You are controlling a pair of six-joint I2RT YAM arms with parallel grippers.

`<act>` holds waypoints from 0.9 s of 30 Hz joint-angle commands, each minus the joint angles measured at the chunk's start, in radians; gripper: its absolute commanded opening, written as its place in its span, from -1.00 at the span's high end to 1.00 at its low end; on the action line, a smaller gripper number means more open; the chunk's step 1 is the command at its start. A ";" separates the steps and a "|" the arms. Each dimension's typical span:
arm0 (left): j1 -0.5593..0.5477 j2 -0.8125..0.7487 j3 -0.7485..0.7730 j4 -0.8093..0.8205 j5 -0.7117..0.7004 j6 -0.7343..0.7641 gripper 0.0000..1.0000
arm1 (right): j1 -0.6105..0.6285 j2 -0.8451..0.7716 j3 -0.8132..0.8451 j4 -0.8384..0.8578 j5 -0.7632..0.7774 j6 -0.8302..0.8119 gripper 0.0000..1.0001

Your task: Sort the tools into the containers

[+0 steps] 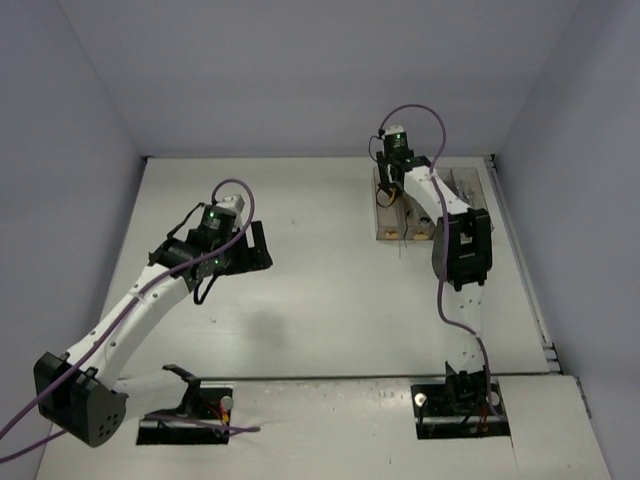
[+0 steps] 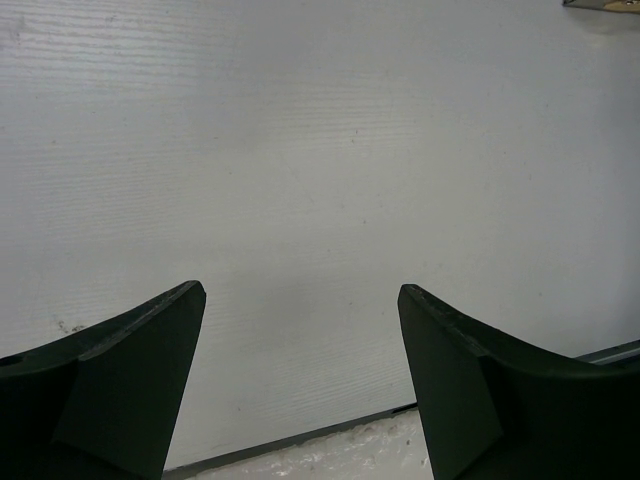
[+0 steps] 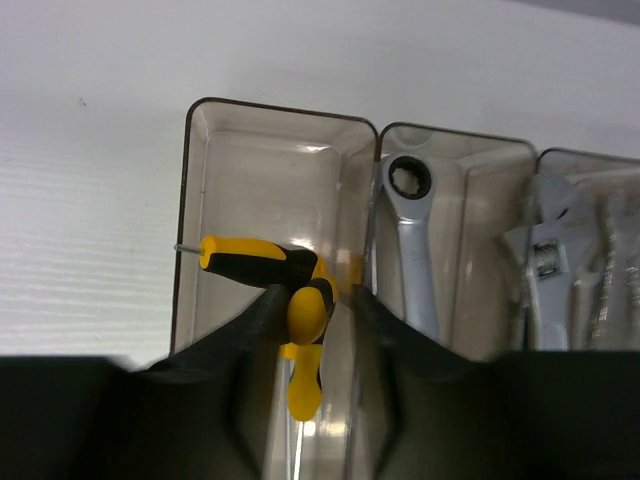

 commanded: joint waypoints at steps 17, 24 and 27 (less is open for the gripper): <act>0.060 -0.127 0.115 -0.121 -0.119 0.124 -0.51 | 0.007 -0.595 -0.226 0.032 -0.058 0.076 -0.31; 0.076 -0.218 0.151 -0.159 -0.252 0.170 -0.52 | 0.000 -1.057 -0.565 0.029 0.019 0.104 -0.59; 0.081 -0.268 0.137 -0.167 -0.292 0.185 -0.52 | 0.000 -1.283 -0.735 0.027 0.055 0.115 -0.75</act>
